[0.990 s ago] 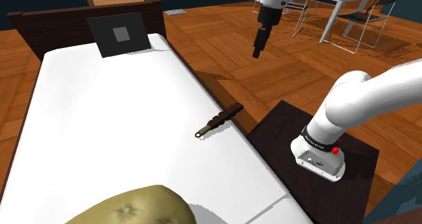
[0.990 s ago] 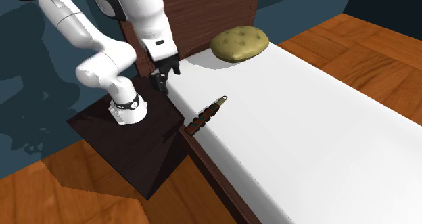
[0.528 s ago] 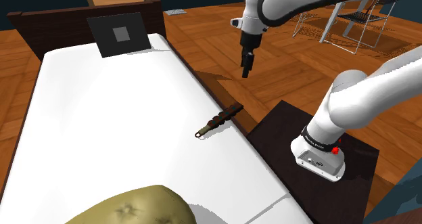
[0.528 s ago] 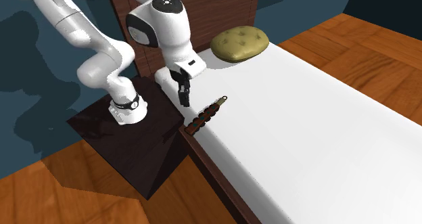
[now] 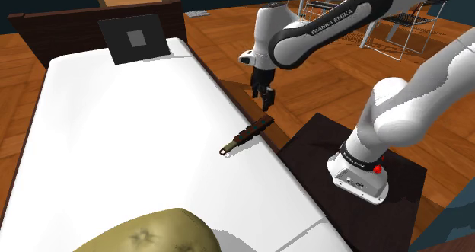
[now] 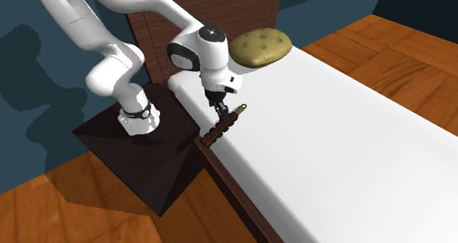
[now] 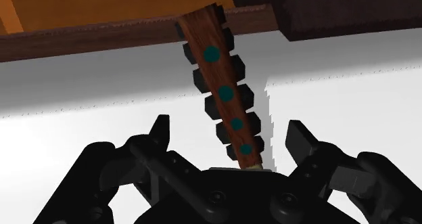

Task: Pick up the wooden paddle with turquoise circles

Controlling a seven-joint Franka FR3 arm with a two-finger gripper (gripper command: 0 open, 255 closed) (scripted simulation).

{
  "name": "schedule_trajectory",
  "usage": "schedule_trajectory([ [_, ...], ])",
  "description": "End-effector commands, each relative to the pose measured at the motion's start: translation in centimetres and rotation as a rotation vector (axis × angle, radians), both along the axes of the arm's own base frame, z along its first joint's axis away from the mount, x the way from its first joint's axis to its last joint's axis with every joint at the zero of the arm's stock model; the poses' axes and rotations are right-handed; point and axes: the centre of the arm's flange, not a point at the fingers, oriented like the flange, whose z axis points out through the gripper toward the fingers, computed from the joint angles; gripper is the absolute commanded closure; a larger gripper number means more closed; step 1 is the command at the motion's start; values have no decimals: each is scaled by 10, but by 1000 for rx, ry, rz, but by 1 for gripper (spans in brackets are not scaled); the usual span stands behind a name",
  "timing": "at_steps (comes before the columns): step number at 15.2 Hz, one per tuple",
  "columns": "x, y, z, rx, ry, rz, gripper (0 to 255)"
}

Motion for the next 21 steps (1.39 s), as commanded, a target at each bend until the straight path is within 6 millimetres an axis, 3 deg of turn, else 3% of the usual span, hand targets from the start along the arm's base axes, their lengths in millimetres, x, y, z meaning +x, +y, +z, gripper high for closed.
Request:
schedule_trajectory([
  [1,2,15,-23,-7,-4,114,0],
  [6,-5,51,-80,-26,-10,385,0],
  [14,-5,53,-124,-27,-11,403,0],
  [16,-5,53,-124,-27,-11,403,0],
  [17,-5,52,-124,-27,-11,403,255],
  [21,-5,52,-124,-27,-11,403,255],
])
